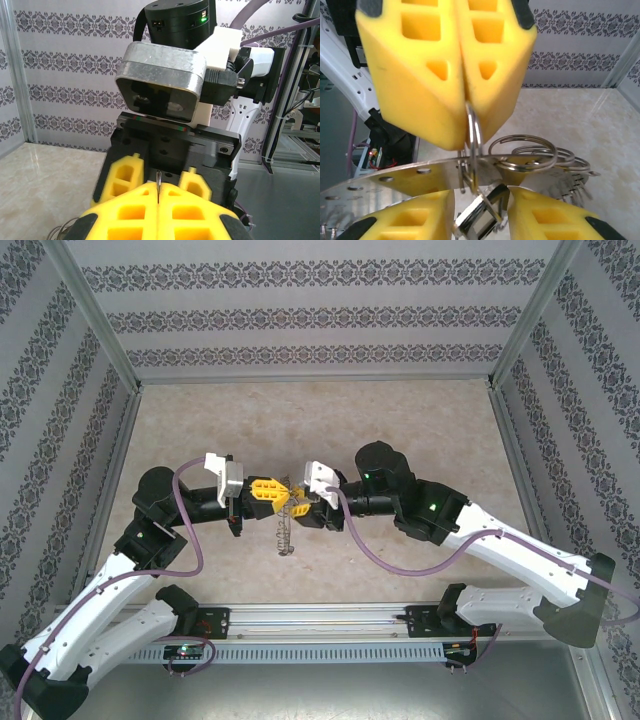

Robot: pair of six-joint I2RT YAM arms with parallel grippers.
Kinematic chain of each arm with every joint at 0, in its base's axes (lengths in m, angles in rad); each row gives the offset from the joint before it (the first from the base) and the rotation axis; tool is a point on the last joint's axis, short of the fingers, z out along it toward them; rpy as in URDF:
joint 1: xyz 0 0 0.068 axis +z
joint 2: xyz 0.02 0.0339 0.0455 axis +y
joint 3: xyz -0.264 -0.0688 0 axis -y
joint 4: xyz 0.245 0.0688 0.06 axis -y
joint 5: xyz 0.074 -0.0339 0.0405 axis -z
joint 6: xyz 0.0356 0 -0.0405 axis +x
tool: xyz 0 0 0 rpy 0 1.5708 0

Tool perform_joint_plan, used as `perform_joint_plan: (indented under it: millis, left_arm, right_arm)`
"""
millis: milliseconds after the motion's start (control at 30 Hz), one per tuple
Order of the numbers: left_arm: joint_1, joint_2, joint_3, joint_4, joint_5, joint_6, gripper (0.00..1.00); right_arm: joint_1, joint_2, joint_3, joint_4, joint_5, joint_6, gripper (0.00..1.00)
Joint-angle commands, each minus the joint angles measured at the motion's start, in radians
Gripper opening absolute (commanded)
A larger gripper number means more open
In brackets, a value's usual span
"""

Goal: Put the keys on the keyring

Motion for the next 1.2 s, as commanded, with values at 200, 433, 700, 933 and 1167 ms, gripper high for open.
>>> perform_joint_plan:
  millis: [200,433,700,933,1167]
  left_arm:
    - [0.022,-0.030,-0.011,0.054,0.005,0.007,0.00]
    - [0.022,-0.042,-0.018,-0.061,-0.044,0.096,0.00]
    - [0.022,-0.039,-0.025,-0.191,-0.081,0.199,0.00]
    - [0.022,-0.001,-0.004,-0.304,-0.078,0.276,0.00]
    - [0.021,0.050,0.020,-0.358,-0.112,0.297,0.00]
  right_arm:
    - [0.014,-0.028,-0.015,-0.033,0.131,-0.018,0.00]
    - [0.014,-0.047,0.011,-0.104,0.182,-0.049,0.00]
    - [0.014,-0.017,0.086,-0.191,0.234,-0.068,0.00]
    - [0.014,0.066,0.188,-0.301,0.263,-0.077,0.00]
    - [0.028,0.113,0.225,-0.355,0.301,-0.091,0.00]
